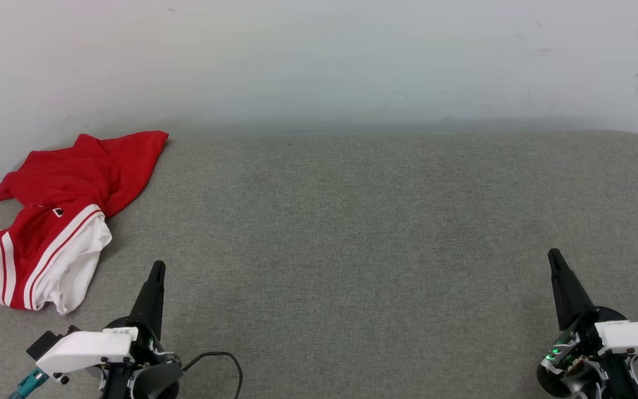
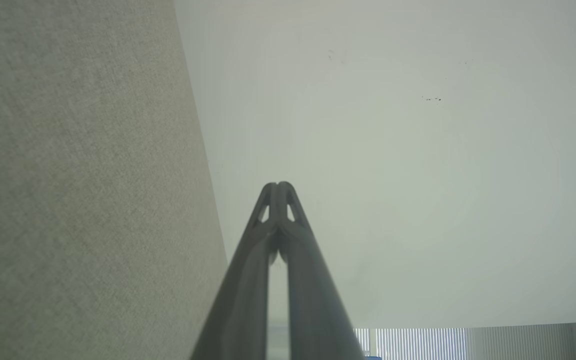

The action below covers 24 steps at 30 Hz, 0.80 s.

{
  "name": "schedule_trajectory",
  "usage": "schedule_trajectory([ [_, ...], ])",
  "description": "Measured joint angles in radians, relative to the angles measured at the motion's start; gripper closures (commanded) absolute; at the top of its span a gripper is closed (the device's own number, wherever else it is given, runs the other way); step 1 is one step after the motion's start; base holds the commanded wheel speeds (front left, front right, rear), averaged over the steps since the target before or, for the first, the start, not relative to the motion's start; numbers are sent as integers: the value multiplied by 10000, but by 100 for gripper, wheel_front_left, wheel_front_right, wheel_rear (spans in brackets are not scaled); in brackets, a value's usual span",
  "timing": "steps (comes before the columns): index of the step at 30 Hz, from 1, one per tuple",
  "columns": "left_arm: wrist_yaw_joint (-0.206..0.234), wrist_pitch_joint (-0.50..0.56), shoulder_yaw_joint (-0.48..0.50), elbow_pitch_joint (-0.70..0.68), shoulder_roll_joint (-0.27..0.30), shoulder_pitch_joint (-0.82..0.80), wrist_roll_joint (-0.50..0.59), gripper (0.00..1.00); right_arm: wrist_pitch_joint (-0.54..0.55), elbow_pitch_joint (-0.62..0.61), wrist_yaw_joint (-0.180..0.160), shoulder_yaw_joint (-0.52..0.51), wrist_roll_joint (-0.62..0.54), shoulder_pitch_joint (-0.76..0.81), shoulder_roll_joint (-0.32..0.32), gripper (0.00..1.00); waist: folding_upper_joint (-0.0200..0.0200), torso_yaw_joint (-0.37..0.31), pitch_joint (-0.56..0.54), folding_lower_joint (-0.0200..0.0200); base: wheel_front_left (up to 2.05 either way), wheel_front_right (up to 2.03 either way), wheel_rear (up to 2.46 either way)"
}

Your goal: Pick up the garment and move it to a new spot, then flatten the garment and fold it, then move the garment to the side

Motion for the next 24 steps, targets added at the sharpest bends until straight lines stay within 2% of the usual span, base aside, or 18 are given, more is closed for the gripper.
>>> schedule_trajectory([
  [24, 0, 0, -2, 0, 0, 0, 0, 100, 0, 0, 0, -2, 0, 0, 0, 100, 0, 0, 0, 0, 0, 0, 0],
])
